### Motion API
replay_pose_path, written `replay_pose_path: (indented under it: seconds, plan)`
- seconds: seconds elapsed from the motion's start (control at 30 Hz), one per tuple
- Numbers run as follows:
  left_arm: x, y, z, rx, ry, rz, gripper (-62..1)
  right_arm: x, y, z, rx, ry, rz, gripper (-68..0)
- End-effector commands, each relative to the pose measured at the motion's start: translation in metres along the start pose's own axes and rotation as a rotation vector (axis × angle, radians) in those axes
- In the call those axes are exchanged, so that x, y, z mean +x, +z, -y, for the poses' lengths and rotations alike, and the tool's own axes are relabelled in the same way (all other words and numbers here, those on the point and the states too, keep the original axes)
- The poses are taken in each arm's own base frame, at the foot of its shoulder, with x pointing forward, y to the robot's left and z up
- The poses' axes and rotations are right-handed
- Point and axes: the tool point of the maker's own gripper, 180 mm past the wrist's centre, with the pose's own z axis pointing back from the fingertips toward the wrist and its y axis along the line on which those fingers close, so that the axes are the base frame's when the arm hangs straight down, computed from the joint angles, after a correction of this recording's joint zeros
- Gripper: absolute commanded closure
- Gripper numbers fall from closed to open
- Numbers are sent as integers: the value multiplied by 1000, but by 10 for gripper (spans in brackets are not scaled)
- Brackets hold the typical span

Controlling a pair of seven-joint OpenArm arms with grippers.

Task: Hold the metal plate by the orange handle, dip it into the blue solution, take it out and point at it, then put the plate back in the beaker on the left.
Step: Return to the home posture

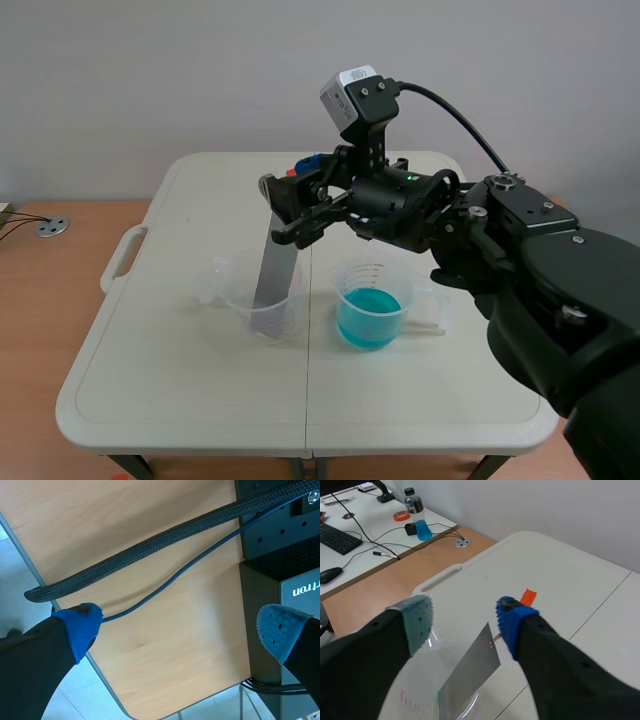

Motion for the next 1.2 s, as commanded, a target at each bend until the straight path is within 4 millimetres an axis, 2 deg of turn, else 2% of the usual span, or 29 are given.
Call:
replay_pose_path:
  seconds: [0.0,0.2,0.33,0.63,0.8,0.87,0.97,1.17]
  plan:
    - [-1,2,1,-8,-7,2,-623,22,-2,6,-4,23,64,-401]
    - [0,2,1,-9,-7,4,-623,23,-1,6,-5,23,71,-570]
    - [0,2,1,-8,-7,5,-623,25,4,19,-58,40,78,-665]
    - [0,2,1,-9,-6,6,-623,24,39,32,-131,95,62,-665]
    - [22,-4,-6,8,31,73,-623,27,61,30,-162,114,67,-665]
    - [41,1,-21,42,65,163,-623,27,70,29,-171,119,61,-665]
    - [74,16,-54,109,83,299,-623,24,84,27,-187,127,50,-665]
    - [138,63,-127,245,92,507,-623,15,112,22,-222,135,9,-665]
